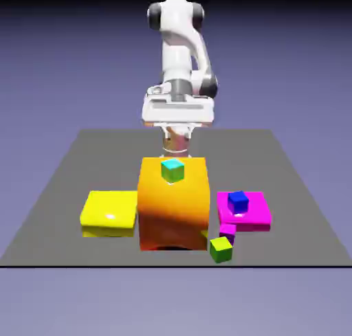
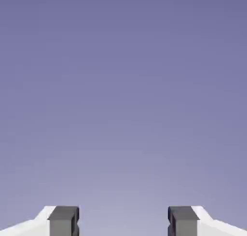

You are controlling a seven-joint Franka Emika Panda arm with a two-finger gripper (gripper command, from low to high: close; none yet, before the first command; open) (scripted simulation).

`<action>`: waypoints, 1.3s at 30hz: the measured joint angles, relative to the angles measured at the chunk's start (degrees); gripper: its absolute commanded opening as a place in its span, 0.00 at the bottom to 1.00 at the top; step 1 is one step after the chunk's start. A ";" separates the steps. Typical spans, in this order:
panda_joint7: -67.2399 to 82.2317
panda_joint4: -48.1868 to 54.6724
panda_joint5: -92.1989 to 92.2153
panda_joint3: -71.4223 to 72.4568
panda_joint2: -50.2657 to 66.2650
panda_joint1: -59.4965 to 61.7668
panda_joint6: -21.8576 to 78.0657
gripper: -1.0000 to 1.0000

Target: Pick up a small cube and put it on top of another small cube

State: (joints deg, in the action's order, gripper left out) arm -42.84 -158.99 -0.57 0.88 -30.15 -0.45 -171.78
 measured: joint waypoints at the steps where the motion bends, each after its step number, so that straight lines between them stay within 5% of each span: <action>1: -0.32 1.67 -0.47 0.73 2.08 0.20 1.85 0.50; 31: -9.82 51.77 -14.59 22.50 64.37 6.21 57.21 0.50; 36: -11.47 49.46 -17.30 20.97 70.00 5.66 50.67 0.50; 37: -11.60 49.19 -17.51 20.80 70.40 5.61 50.02 0.00; 39: -11.55 49.19 -17.42 20.80 70.40 5.61 50.01 0.00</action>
State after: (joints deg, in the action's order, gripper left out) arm -54.39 -109.80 -17.99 21.68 40.25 5.16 -121.77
